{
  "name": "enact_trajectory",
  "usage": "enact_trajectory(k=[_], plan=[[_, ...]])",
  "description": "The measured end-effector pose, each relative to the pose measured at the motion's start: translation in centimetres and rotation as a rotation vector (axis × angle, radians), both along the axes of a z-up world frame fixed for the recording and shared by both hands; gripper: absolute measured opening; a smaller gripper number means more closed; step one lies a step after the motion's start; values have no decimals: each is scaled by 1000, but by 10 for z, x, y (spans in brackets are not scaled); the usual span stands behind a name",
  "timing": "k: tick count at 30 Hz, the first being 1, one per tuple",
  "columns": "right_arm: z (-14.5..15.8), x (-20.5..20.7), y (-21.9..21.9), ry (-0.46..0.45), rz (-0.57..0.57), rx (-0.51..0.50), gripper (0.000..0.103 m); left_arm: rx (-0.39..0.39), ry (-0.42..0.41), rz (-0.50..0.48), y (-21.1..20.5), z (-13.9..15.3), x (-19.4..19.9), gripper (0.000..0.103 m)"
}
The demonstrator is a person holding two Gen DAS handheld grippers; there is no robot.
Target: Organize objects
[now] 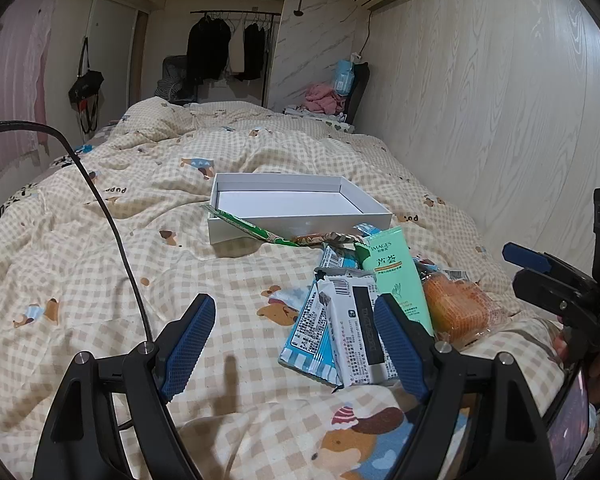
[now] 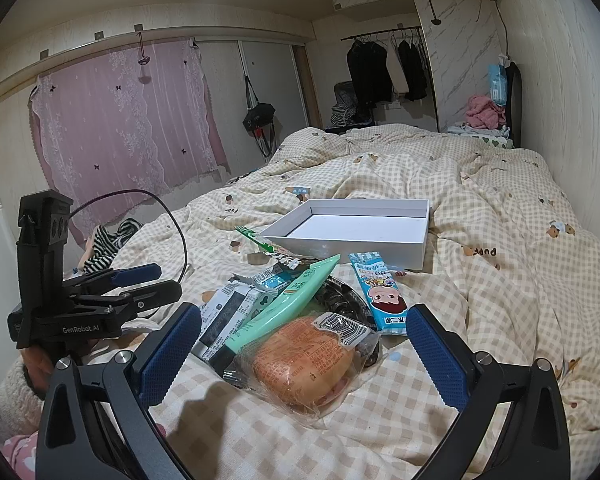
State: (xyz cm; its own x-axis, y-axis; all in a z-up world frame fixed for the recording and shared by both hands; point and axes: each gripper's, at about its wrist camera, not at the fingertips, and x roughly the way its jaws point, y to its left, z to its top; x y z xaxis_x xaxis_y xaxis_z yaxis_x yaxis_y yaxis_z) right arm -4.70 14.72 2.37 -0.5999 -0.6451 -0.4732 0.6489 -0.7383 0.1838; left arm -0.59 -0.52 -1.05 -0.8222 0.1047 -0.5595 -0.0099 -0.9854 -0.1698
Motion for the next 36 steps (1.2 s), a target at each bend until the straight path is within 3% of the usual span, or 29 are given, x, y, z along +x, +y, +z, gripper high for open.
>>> enact_trajectory(k=[36], plan=[[-2, -1, -1, -10, -2, 3, 103, 0, -12, 8, 1, -2, -1, 85]])
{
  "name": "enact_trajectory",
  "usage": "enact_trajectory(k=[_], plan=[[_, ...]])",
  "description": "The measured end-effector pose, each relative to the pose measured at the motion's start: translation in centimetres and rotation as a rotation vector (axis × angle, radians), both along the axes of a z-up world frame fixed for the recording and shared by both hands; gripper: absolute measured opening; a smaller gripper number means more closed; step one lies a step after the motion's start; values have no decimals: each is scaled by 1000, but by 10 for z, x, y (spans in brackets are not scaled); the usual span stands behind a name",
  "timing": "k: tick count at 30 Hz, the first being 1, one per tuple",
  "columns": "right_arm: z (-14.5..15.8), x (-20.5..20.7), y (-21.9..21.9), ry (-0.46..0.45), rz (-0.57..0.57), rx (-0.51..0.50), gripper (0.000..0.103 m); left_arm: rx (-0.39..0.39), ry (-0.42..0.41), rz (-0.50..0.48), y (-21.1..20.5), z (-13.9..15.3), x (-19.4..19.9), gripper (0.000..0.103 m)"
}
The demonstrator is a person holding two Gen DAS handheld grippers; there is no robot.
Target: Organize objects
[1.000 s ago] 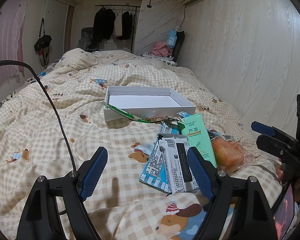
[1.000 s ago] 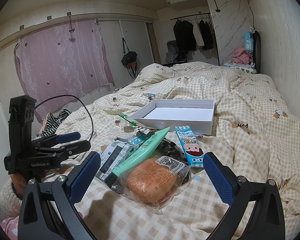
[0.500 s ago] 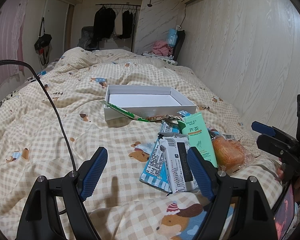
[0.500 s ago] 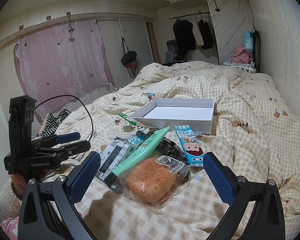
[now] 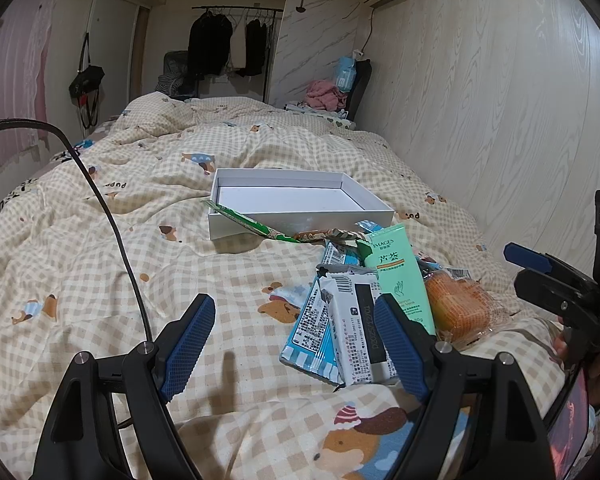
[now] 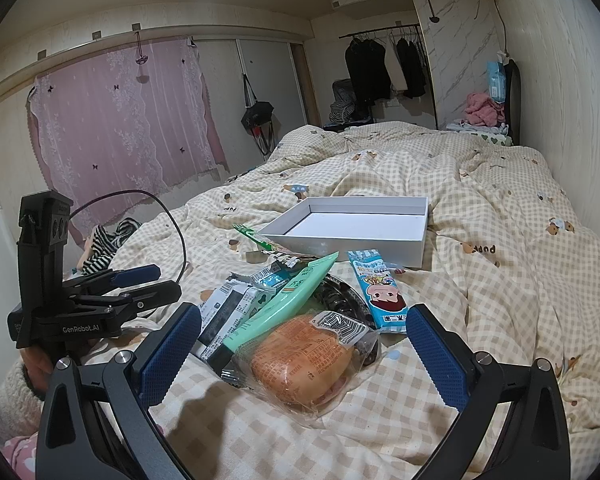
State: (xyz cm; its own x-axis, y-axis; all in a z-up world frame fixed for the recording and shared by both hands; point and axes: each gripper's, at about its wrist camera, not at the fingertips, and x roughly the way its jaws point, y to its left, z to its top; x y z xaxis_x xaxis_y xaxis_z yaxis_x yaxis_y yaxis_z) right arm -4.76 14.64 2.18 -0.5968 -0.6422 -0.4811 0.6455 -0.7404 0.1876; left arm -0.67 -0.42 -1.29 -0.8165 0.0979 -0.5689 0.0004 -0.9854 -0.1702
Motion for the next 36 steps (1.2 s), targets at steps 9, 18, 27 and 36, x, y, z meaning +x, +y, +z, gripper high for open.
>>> enact_trajectory(k=[9, 18, 27, 36], plan=[[0, 0, 0, -1, 0, 0, 103, 2, -3, 2, 1, -1, 0, 85], [0, 0, 0, -4, 0, -1, 103, 8, -48, 6, 1, -2, -5, 85], [0, 0, 1, -18, -2, -6, 103, 219, -137, -146, -15, -4, -20, 84], [-1, -4, 2, -42, 2, -9, 103, 111, -507, -142, 13, 9, -78, 65]])
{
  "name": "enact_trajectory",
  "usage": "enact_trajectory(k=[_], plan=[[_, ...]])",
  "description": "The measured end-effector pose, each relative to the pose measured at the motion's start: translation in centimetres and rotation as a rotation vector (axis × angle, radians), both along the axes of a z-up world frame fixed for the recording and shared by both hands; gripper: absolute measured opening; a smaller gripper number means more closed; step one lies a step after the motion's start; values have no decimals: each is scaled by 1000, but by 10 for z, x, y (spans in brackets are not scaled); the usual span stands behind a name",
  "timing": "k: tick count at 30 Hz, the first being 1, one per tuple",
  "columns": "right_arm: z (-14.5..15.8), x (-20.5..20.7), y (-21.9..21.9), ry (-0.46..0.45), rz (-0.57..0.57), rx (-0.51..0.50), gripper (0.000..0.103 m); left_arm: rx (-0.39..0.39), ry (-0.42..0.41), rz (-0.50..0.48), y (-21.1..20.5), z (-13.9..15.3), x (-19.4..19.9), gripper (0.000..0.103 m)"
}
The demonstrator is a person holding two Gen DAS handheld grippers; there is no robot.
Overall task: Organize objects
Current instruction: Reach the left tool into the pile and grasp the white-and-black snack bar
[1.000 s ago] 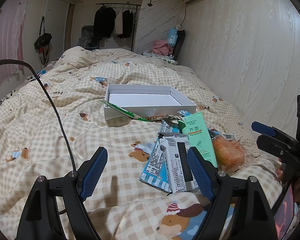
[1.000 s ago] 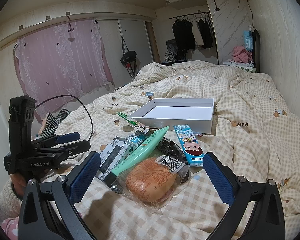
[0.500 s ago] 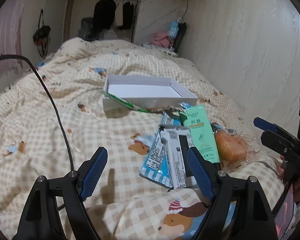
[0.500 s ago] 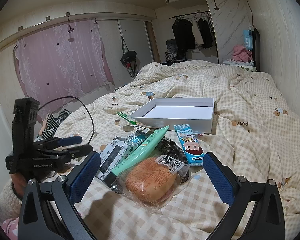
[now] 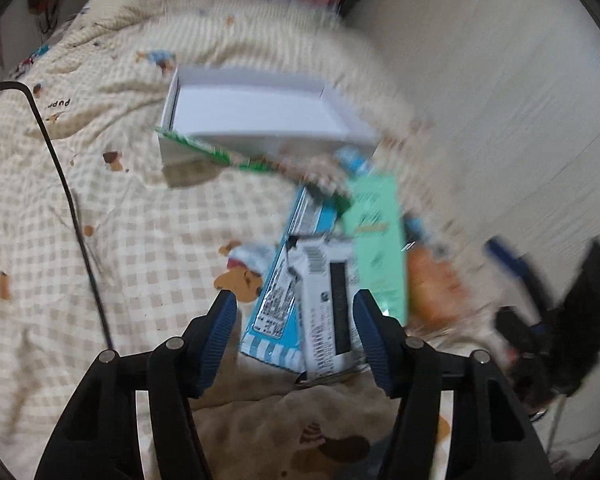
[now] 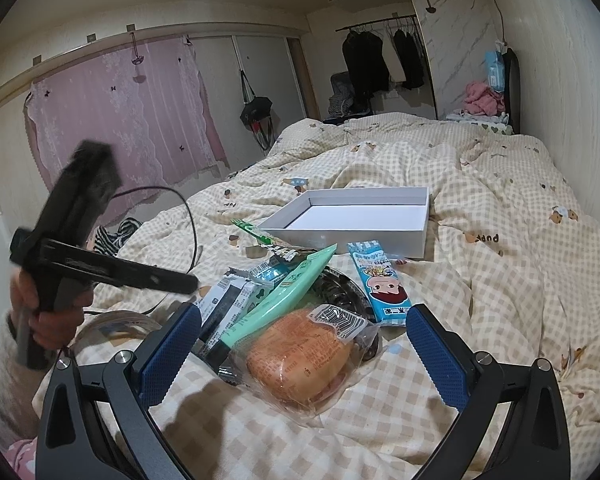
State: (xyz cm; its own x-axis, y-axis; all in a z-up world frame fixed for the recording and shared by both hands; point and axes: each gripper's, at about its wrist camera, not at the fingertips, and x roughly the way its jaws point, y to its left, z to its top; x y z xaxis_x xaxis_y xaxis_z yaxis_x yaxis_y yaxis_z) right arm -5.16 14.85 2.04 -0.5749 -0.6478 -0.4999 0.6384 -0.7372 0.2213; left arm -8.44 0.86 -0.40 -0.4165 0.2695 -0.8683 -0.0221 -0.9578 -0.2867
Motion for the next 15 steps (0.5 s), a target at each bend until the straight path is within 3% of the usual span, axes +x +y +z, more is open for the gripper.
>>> enact_trajectory(k=[3, 7, 14, 15], plan=[[0, -1, 1, -2, 1, -7, 103, -72, -27, -58, 23, -2, -9, 65], [0, -2, 2, -5, 0, -11, 103, -106, -61, -95, 42, -7, -17, 65], [1, -4, 3, -16, 0, -18, 103, -189, -98, -62, 40, -14, -31, 64], [1, -4, 4, -14, 0, -18, 103, -184, -95, -68, 39, -15, -31, 60]])
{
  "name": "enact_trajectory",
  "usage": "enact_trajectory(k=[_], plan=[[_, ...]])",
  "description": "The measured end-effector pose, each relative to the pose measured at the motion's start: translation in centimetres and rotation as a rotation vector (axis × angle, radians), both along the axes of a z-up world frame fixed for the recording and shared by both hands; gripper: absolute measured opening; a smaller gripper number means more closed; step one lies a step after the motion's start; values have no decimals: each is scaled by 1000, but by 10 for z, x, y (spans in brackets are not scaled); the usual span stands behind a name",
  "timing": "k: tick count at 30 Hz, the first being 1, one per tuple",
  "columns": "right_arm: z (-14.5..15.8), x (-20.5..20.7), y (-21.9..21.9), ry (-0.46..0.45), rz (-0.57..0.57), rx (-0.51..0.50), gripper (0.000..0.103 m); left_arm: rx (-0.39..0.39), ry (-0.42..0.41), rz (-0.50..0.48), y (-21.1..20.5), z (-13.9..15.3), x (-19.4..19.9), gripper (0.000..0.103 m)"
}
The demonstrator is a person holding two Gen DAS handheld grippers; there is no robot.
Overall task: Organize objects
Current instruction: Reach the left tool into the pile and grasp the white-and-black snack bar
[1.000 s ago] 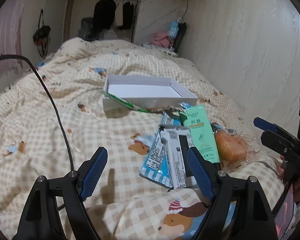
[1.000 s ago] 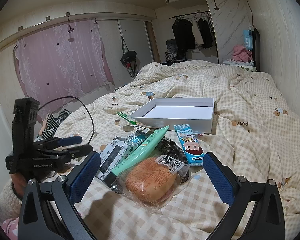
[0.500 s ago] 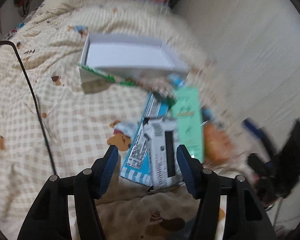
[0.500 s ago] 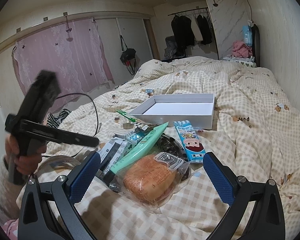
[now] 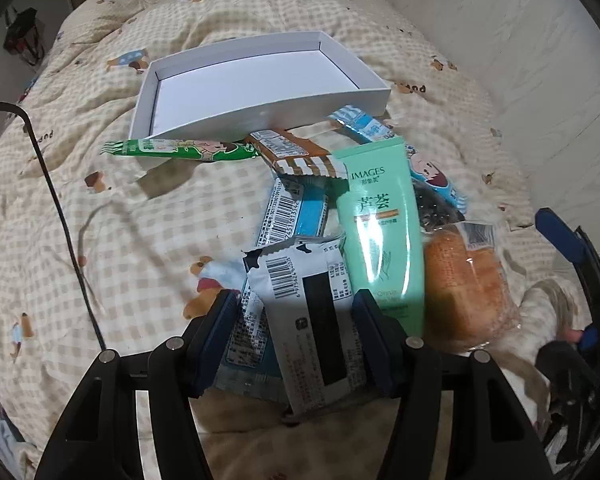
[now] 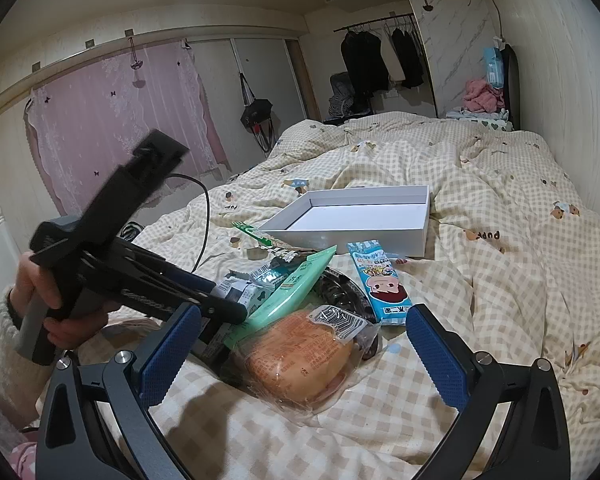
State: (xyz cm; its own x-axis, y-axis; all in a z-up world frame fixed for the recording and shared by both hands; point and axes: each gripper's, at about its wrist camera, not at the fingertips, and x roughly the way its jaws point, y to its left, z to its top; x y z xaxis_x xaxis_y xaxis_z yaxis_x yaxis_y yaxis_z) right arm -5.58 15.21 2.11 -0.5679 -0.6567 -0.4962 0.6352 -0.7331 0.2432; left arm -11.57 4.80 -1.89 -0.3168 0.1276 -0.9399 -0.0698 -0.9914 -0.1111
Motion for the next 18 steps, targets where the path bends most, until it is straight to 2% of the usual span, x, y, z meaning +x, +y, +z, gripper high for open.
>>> enact_trajectory(k=[2, 4, 6, 9, 13, 16, 18], plan=[[0, -1, 0, -2, 0, 0, 103, 3, 13, -14, 1, 0, 1, 54], [0, 0, 0, -3, 0, -2, 103, 7, 35, -23, 0, 5, 3, 51], [0, 1, 0, -4, 0, -3, 103, 25, 55, -17, -6, 12, 4, 35], [0, 0, 0, -4, 1, -3, 103, 105, 71, -2, -21, 26, 2, 23], [0, 0, 0, -3, 1, -3, 103, 79, 99, 48, -37, 33, -1, 23], [0, 0, 0, -4, 1, -3, 103, 104, 91, 64, -43, 31, -2, 24], [0, 1, 0, -5, 1, -3, 103, 65, 87, 90, -45, 30, -3, 29]])
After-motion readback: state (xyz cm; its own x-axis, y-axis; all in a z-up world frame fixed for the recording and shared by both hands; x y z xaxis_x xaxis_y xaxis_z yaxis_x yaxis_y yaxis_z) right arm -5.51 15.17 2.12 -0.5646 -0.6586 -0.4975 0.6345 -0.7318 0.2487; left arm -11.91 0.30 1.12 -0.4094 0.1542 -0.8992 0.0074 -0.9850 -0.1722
